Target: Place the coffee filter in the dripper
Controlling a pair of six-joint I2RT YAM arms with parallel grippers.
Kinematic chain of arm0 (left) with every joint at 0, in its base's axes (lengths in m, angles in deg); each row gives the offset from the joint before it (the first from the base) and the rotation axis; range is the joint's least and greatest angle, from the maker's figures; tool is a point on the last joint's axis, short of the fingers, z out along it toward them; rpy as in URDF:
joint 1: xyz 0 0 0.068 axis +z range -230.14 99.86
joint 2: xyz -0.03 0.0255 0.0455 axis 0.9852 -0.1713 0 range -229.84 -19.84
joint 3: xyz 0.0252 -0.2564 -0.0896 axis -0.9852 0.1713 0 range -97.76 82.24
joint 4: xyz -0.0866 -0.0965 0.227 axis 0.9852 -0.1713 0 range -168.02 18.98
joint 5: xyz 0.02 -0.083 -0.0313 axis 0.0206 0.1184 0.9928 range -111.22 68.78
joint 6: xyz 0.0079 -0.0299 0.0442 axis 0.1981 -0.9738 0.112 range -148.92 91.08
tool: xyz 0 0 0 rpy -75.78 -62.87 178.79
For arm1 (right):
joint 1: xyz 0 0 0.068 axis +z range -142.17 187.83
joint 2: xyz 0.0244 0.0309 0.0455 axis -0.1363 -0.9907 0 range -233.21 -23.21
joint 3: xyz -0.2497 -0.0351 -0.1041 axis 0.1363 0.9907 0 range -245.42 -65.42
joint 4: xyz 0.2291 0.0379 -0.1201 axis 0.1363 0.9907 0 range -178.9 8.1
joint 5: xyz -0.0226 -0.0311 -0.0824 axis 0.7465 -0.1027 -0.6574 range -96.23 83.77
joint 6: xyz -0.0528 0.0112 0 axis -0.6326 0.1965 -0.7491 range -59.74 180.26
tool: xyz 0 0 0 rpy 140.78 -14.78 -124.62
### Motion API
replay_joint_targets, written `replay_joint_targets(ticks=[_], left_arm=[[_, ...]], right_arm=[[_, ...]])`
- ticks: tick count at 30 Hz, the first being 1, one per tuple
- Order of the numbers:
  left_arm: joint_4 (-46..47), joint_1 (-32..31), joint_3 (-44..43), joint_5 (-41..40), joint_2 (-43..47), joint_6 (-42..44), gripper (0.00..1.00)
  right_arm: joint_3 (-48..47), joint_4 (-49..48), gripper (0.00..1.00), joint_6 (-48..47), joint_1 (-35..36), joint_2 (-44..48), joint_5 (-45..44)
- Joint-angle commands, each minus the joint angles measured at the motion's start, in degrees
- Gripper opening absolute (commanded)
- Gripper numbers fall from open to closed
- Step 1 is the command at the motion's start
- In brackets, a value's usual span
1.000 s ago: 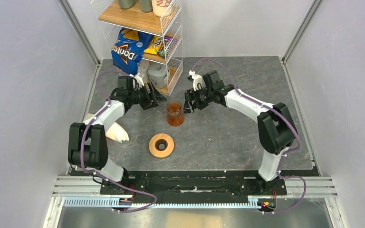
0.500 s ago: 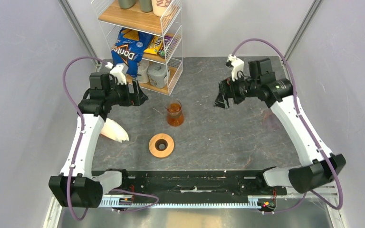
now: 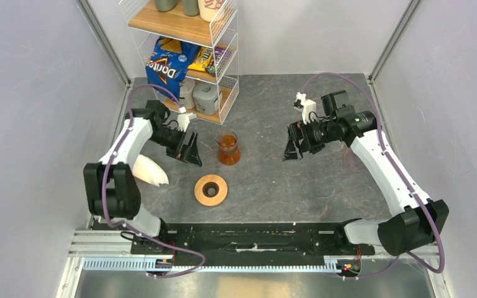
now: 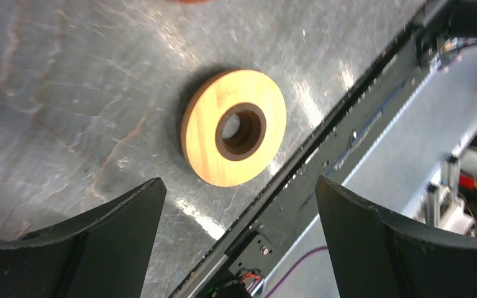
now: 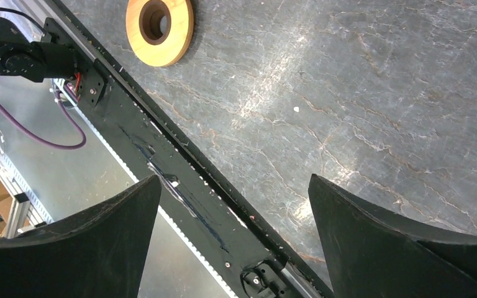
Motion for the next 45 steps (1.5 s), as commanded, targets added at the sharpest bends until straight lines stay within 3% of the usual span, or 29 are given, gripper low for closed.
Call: replay_joint_targets(ticks=[1,4,7,14,29,41,45], left_arm=[[-5.48,-0.06,1.12,7.67,-6.57,13.7,0.96],[-4.89,-0.06,2.28,7.85,-10.48,15.57,0.84],[-1.37,-0.06,4.35,7.52,-11.8,15.67,0.78],[3.59,-0.05,5.41,8.07,-16.87,16.05,0.71],[0.6,-0.32,2.82,10.57,-25.67,18.42,0.56],[-4.81,-0.24,2.18,13.6,-24.41,23.08,0.27],[-7.59,-0.24,1.49,13.39,-22.4,24.68,0.11]], right_arm=[[-1.39,1.24,0.97,-1.64,-0.41,0.73,2.68],[-1.26,1.83,0.97,-2.46,-0.51,1.15,2.97],[-1.09,2.12,0.97,-2.89,-0.71,1.48,3.2],[-0.89,2.66,0.97,-3.39,-0.94,1.54,4.63],[-1.15,2.63,0.97,-4.15,-1.02,0.72,5.08],[-1.84,2.67,0.97,-4.59,-1.04,-0.1,5.43],[-1.86,2.73,0.97,-4.6,-1.04,0.03,5.44]])
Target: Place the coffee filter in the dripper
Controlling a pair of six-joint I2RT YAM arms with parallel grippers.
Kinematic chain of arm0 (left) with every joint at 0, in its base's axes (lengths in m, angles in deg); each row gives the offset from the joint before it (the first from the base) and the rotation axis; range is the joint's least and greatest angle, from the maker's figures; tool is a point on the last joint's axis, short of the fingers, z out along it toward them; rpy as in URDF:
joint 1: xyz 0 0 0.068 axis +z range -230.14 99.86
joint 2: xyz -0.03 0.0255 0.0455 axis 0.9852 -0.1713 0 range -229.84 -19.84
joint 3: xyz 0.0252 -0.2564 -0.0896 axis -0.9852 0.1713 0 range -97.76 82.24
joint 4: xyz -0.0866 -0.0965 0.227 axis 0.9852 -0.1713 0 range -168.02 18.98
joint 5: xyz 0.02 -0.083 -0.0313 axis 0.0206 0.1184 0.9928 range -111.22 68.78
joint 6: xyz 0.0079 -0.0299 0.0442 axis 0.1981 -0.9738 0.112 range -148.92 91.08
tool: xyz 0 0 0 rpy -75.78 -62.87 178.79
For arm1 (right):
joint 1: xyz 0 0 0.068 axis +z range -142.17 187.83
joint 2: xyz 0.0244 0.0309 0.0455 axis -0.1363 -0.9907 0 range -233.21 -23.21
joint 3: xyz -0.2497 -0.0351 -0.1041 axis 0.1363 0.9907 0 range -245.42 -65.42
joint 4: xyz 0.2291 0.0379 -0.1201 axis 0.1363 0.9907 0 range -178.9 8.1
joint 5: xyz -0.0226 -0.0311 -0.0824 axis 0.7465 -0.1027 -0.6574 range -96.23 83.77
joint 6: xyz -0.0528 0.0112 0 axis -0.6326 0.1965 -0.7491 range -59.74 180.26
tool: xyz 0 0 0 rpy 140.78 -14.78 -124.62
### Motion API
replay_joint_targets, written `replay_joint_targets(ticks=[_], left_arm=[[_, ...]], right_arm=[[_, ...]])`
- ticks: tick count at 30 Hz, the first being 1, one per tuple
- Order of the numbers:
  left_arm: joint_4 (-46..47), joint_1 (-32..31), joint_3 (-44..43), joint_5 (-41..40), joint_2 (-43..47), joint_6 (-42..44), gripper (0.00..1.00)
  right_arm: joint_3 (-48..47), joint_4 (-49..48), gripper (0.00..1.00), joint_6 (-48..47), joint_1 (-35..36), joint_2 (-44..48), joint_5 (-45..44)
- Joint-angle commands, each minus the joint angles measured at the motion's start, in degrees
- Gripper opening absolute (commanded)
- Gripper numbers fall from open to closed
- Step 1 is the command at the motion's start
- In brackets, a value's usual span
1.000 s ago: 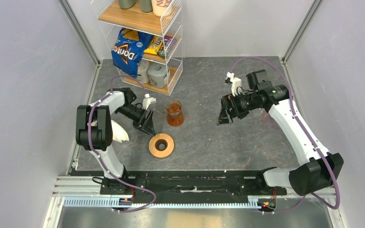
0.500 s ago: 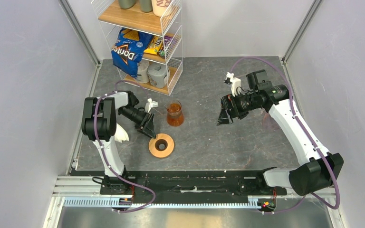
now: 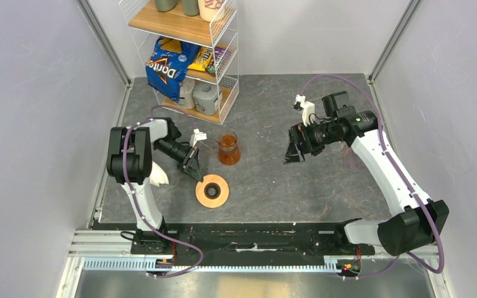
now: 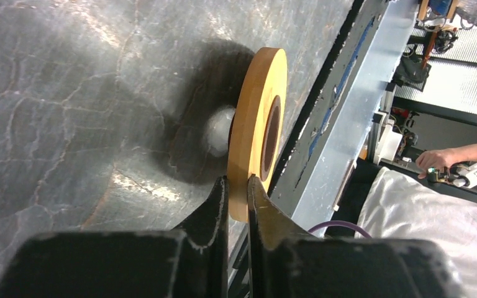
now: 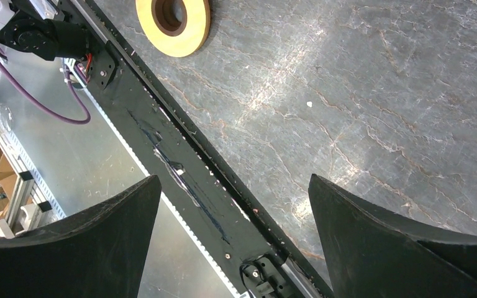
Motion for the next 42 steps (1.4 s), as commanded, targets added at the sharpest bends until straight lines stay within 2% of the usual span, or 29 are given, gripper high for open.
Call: replay_joint_targets(ticks=[1,2,11,16,20,24,29,32,34,37,40,42], left_arm=[[-5.33,-0.14,-2.36,2.57,4.0,5.29,0.07],[-6.2,-0.11,-2.7,2.38,4.69,5.54,0.03],[-16.4,0.24,-3.09,3.07,13.78,11.28,0.02],[-19.83,0.24,-4.57,6.99,19.71,9.57,0.02],[-19.04,0.25,-7.6,12.78,21.56,1.93,0.02],[-8.01,0.24,-8.12,16.51,23.66,-15.36,0.02],[17.54,0.68,-3.04,15.41,28.26,-44.59,0.02],[39.61,0.69,3.54,14.82,31.14,-65.63,0.02],[50.87,0.68,6.19,14.52,31.51,-75.59,0.02],[61.85,0.68,8.31,14.67,29.97,-85.47,0.02],[77.27,0.77,12.76,15.75,28.56,-96.61,0.02],[82.75,0.94,14.65,16.07,27.8,-100.13,0.02]], right_arm=[[-1.76,0.12,0.97,-0.86,-0.35,-0.01,1.51],[-1.64,0.07,0.97,-0.69,-0.34,0.06,1.56],[-1.12,0.19,0.97,-0.53,-0.34,0.42,2.35],[-1.24,0.64,0.97,-0.68,-0.34,0.73,2.61],[-1.49,0.87,0.97,-0.54,-0.34,0.84,2.45],[-2.18,1.57,0.97,-1.01,-0.38,0.69,1.93],[-3.66,2.62,0.97,-1.7,-0.35,0.35,1.48],[-4.48,3.16,0.97,-1.93,-0.34,0.3,0.59],[-5.25,3.93,0.97,-2.58,-0.38,0.31,-0.28],[-5.89,4.68,0.97,-3.1,-0.37,0.63,-1.16],[-5.93,4.78,0.97,-3.42,-0.34,1.1,-1.17],[-5.79,4.77,0.97,-3.47,-0.34,1.3,-1.25]])
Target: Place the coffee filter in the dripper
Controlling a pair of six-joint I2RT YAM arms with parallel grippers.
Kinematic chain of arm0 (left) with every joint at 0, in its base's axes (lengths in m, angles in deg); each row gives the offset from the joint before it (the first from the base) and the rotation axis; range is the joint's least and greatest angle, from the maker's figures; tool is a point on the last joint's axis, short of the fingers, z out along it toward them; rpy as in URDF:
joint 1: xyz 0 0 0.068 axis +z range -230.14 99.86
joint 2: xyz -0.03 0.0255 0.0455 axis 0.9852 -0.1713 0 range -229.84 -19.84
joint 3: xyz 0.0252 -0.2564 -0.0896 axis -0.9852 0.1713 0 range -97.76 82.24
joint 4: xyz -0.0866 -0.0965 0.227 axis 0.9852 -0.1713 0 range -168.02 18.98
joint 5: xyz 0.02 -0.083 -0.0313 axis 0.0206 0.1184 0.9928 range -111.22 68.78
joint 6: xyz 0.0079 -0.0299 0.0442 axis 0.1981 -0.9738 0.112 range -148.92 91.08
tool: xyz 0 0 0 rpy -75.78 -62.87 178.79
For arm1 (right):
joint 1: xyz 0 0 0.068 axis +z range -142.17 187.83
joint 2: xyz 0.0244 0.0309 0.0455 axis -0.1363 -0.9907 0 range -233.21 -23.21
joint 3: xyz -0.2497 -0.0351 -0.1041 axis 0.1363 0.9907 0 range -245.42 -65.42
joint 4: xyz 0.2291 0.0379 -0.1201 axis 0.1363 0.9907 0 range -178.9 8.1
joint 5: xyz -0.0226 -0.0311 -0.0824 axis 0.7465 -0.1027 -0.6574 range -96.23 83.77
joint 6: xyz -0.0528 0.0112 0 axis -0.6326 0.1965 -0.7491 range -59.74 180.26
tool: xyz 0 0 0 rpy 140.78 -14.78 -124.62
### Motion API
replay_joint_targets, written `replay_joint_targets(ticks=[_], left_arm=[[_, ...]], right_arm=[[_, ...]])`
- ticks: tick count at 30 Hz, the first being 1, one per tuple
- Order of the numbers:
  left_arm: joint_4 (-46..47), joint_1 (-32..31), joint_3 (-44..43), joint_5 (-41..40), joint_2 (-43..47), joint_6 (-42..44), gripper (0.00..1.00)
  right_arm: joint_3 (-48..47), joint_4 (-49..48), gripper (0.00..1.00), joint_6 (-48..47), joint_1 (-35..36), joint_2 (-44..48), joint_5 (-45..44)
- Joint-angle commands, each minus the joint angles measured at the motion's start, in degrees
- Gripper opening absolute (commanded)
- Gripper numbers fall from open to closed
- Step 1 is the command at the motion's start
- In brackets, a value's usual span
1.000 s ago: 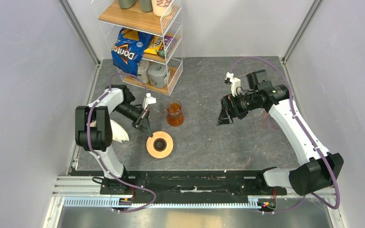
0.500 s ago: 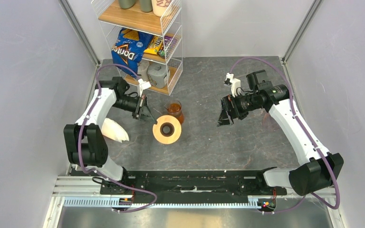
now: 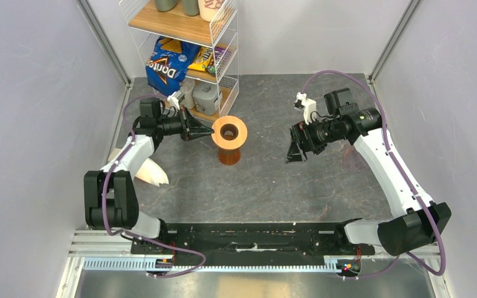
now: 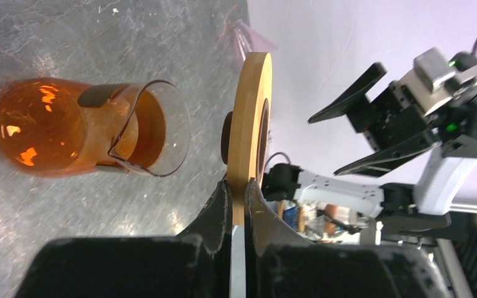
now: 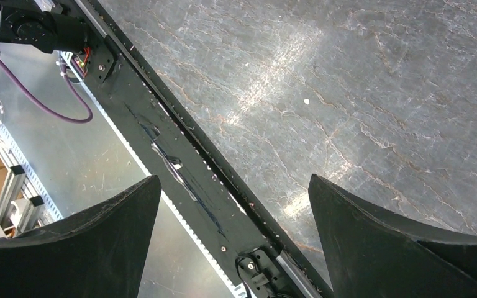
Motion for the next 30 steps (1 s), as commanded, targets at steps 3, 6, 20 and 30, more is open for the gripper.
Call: replay_joint_targets(ticks=[3,6,20,30], left_arm=[[25.25,0.71,4.47,3.39,-1.71,-19.92,0.02],[25.39,1.13,5.33,3.1,-2.21,-19.24,0.02],[15.95,3.75,5.45,3.75,-5.09,-10.28,0.02],[13.92,3.66,5.3,3.95,-6.94,-7.73,0.02]], right_arm=[[-1.97,1.08,0.97,-1.56,-0.3,1.58,-0.71],[-1.69,0.97,0.97,-1.62,-0.3,1.44,-0.21],[-1.77,0.99,0.97,-1.71,-0.32,1.64,-0.09],[-1.71,0.99,0.97,-1.44,-0.31,1.64,0.08]])
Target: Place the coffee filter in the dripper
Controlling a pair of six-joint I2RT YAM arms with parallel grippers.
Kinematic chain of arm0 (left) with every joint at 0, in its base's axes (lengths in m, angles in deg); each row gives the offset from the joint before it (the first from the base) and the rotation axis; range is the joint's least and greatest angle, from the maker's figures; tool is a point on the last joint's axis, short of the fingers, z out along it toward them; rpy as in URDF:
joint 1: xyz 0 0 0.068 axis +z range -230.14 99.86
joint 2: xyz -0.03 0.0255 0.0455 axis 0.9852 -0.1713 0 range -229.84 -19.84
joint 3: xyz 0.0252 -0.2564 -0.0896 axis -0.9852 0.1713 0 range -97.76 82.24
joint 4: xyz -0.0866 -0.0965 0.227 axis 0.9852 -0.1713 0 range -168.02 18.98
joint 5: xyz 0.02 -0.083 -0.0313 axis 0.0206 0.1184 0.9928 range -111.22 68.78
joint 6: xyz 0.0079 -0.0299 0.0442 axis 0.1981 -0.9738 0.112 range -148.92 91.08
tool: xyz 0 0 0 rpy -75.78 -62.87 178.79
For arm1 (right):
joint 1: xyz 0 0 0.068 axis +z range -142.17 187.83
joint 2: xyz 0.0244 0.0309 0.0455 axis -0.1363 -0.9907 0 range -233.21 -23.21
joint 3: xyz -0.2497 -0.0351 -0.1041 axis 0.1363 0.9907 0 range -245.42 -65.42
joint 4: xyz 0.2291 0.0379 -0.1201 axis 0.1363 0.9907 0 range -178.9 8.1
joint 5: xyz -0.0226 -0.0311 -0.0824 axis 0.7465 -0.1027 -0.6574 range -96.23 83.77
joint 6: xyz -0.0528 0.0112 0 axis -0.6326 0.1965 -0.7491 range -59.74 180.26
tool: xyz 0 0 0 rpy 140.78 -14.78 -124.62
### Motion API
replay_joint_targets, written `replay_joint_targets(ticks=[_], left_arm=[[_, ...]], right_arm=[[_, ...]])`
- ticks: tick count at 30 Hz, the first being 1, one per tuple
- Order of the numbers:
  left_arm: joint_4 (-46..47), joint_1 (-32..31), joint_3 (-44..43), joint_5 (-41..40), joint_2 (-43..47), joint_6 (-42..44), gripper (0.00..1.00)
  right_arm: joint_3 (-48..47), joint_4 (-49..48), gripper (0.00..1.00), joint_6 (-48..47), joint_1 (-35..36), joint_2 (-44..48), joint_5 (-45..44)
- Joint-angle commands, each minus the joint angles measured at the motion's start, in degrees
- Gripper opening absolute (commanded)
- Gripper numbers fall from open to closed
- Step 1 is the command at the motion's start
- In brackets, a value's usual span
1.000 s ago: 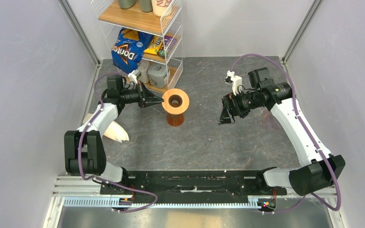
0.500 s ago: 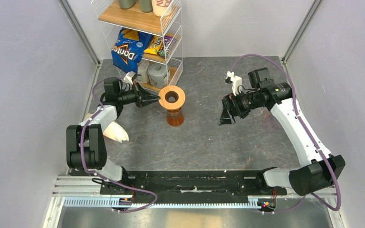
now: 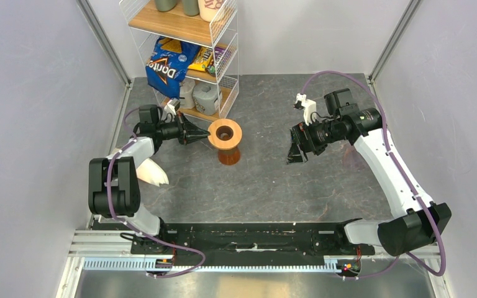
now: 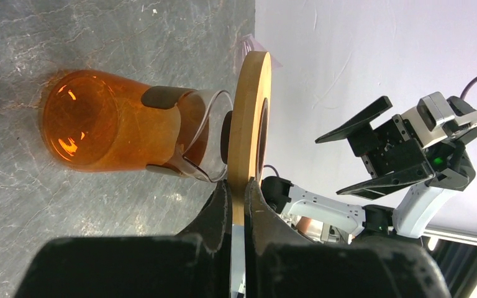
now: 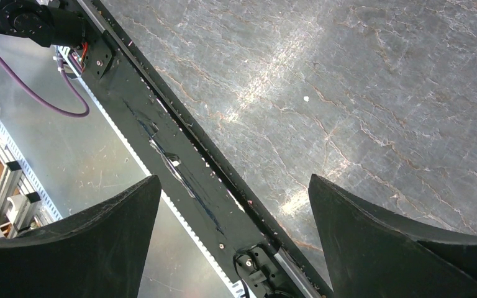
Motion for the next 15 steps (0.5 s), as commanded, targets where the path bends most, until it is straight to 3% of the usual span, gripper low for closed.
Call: replay_joint_targets(ticks=[1,15], left_arm=[[-0.24,-0.09,-0.63,2.72,-0.59,2.52,0.02],[-1.29,-0.05,-0.83,1.98,-2.46,3.82,0.05]], right_arm=[[-1.61,0.22,0.97,-0.35,-0.29,1.59,0.23],[-0.87,0.2,0.97,-0.26,-0.33,2.1,0.15]])
